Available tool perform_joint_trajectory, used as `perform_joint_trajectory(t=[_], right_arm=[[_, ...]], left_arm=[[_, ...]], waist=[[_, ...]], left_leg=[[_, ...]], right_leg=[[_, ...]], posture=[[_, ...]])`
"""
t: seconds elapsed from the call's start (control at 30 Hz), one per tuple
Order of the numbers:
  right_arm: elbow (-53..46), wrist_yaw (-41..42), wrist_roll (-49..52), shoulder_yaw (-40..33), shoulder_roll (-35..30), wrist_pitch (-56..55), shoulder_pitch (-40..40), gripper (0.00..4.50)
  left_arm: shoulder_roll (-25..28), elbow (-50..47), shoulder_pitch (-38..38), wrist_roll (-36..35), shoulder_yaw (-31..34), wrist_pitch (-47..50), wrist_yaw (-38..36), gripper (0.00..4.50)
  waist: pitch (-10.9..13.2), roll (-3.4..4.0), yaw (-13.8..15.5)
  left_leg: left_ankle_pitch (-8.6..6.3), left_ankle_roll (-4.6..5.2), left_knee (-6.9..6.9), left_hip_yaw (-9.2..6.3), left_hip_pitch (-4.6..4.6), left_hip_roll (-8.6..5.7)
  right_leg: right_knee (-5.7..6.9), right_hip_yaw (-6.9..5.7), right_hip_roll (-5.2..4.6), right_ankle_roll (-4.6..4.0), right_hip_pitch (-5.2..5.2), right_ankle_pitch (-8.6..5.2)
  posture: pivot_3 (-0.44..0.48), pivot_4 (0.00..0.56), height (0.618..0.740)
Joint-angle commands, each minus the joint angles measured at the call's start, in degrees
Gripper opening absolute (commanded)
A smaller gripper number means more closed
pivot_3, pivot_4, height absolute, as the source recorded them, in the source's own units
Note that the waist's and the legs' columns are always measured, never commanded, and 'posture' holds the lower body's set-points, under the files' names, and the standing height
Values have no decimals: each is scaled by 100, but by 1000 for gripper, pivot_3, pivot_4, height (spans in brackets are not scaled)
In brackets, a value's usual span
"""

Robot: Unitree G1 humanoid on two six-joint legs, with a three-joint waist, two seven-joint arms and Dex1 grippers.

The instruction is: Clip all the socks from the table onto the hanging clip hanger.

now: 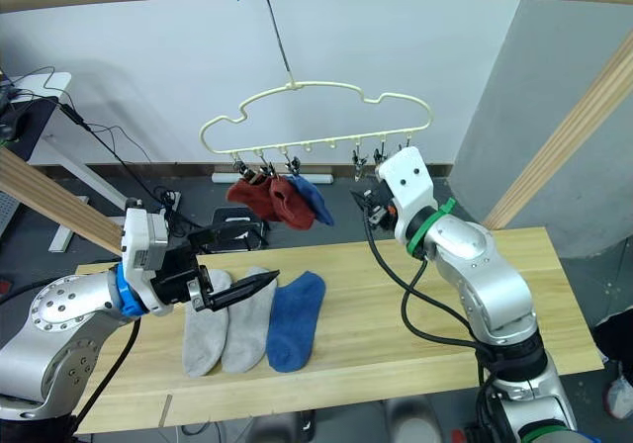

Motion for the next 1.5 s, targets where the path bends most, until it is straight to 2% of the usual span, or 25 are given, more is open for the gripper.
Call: perform_joint_trajectory(t=[0.03, 1.1, 1.5], right_arm=[[100, -261, -194, 17, 228, -98, -248, 1791], [874, -552, -494, -34, 1191, -495, -767, 1791], [966, -657, -557, -88, 1366, -709, -814, 1791]], left_arm=[[-1, -111, 12, 0, 45, -77, -16, 4500], [-26, -200, -116, -14, -78, 111, 109, 4500], [-61, -250, -76, -6, -126, 123, 193, 4500]], waist=[[0, 0, 1], [2, 2, -43], [2, 3, -47]], left_leg=[[0, 0, 0, 1, 0, 0], [0, 0, -7, -9, -2, 1], [0, 0, -8, -14, -3, 1]], right_leg=[[0, 1, 0, 0, -1, 0], [-3, 2, -1, 0, -6, 0], [-4, 2, -2, 0, -7, 0]], posture=[[-172, 301, 737], [-162, 295, 737], [-162, 295, 737]])
